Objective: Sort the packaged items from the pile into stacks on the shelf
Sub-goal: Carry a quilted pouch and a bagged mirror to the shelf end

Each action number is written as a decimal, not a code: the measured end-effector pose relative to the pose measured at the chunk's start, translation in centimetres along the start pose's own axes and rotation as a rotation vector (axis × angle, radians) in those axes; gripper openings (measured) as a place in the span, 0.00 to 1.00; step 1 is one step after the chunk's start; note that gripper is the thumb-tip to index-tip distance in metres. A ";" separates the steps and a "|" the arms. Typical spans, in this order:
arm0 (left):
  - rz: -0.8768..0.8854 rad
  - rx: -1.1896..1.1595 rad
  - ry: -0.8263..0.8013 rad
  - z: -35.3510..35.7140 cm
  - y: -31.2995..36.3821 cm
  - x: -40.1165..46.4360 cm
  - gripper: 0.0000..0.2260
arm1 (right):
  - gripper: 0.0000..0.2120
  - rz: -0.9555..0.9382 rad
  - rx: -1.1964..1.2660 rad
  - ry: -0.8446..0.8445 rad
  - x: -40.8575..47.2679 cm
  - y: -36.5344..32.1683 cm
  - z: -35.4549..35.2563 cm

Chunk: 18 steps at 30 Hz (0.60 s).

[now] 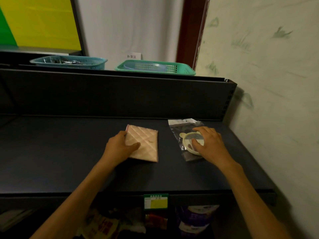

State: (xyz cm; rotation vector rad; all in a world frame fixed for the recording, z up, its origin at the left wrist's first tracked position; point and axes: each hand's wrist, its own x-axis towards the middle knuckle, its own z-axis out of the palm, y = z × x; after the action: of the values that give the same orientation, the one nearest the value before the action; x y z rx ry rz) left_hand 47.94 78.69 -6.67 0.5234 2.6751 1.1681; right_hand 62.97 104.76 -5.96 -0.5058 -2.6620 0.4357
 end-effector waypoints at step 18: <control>0.203 0.556 0.085 -10.1 -5.5 -2.0 0.30 | 0.21 -0.143 0.016 -0.076 2.2 -11.0 4.9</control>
State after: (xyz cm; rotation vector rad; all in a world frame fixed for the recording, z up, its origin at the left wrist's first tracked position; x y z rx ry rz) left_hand 45.38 67.61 -3.86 0.8567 3.0721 0.4683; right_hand 55.87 94.84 -5.50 -0.2975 -2.7421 0.4414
